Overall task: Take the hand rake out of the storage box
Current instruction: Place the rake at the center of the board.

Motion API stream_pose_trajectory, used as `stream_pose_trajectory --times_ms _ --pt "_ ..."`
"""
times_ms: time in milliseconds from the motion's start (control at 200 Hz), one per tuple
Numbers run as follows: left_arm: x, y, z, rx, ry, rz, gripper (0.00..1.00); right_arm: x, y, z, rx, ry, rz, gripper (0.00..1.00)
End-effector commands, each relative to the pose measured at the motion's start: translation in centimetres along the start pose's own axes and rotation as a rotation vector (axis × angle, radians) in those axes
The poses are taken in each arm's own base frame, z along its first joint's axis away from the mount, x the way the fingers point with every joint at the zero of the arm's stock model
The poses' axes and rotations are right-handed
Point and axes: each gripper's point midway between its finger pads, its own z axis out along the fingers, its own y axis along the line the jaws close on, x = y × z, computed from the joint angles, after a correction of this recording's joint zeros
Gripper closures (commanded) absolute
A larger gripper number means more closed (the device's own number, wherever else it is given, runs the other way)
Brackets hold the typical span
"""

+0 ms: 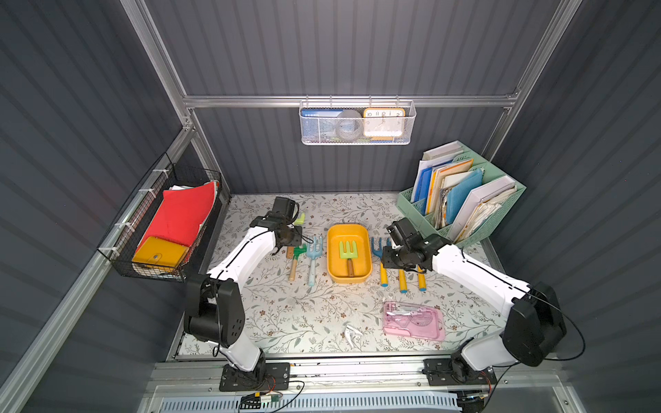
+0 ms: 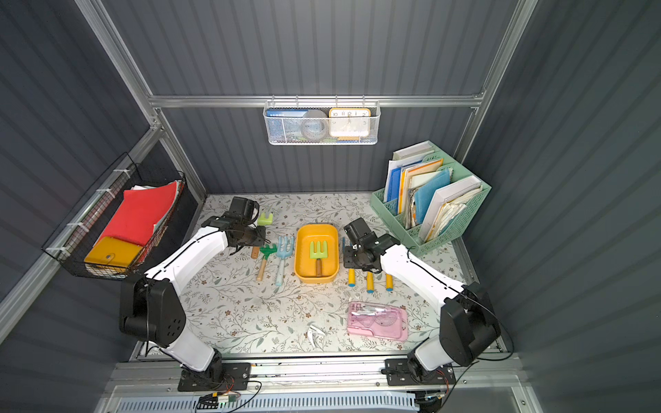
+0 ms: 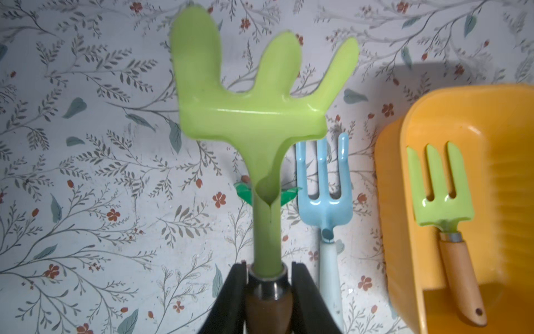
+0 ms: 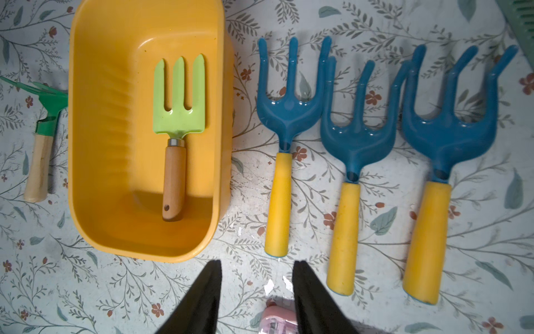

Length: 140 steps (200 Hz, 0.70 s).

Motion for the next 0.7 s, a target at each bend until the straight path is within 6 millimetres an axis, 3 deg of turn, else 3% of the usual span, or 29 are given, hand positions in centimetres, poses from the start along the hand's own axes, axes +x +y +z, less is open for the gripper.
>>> stream_pose_trajectory --times_ms 0,150,305,695 --pt "-0.3 1.9 -0.5 -0.037 -0.04 0.027 0.75 -0.5 1.3 0.1 -0.023 -0.013 0.001 0.55" --pt "0.1 4.9 -0.4 -0.119 -0.05 -0.043 0.75 -0.2 2.1 0.8 -0.032 -0.001 -0.011 0.55" --pt "1.3 6.7 0.3 -0.199 -0.032 -0.065 0.75 -0.1 2.4 1.0 -0.032 0.003 -0.019 0.55" --pt "4.0 7.1 3.1 -0.221 0.07 -0.069 0.74 -0.1 2.9 1.5 -0.037 0.013 -0.025 0.55"
